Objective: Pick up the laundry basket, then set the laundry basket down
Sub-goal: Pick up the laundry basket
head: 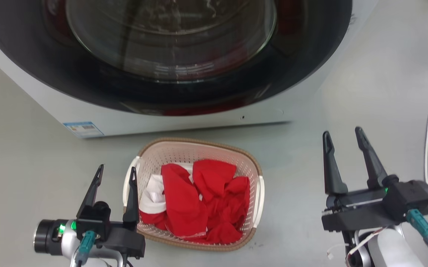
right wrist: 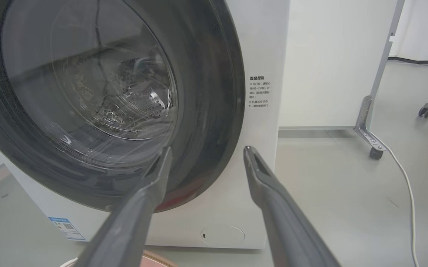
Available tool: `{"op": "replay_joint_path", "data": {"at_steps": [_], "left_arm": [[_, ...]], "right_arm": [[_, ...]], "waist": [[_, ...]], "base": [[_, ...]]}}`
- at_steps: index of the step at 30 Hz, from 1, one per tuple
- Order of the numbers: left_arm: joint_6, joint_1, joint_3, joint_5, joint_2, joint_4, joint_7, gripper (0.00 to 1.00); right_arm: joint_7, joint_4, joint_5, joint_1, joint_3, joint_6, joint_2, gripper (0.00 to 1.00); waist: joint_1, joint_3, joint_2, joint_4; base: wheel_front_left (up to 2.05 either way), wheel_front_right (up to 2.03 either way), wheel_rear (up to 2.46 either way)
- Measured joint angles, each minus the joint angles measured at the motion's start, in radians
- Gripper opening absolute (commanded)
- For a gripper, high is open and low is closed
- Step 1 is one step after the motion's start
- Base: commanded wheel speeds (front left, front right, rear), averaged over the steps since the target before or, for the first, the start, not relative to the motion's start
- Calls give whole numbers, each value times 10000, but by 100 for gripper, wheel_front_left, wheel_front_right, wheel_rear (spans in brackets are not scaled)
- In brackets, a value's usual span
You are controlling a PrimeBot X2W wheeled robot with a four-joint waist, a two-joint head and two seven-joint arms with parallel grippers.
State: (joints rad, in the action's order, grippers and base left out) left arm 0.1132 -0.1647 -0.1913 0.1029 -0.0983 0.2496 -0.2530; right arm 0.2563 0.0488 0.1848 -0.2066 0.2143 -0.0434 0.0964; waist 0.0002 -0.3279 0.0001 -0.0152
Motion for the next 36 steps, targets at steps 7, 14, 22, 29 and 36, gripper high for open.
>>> {"op": "replay_joint_path", "data": {"at_steps": [7,14,22,29,36], "left_arm": [[-12,-753,207,159,29,1003,4,100],[-151,-1522,314,171,-102,1820,50,100],[-178,-2599,430,169,-240,2485,107,100],[-178,-3517,554,169,-349,2874,107,100],[-240,-4053,677,169,-472,3668,105,100]], "right_arm": [[2,-364,-13,-755,17,134,-4,100],[4,-731,-96,-1405,42,259,-13,100],[4,-1062,-96,-2218,17,351,-38,100],[4,-1356,-96,-2765,-77,362,-94,100],[4,-1331,-96,-3153,-198,437,-123,100]], "waist": [[0,-1029,0,-101],[1,-2074,1,-221],[0,-3273,1,-358],[-1,-4321,1,-470],[0,-5372,2,-560]], "base": [[0,0,0],[0,0,0],[0,0,0],[0,0,0],[0,0,0]]}}
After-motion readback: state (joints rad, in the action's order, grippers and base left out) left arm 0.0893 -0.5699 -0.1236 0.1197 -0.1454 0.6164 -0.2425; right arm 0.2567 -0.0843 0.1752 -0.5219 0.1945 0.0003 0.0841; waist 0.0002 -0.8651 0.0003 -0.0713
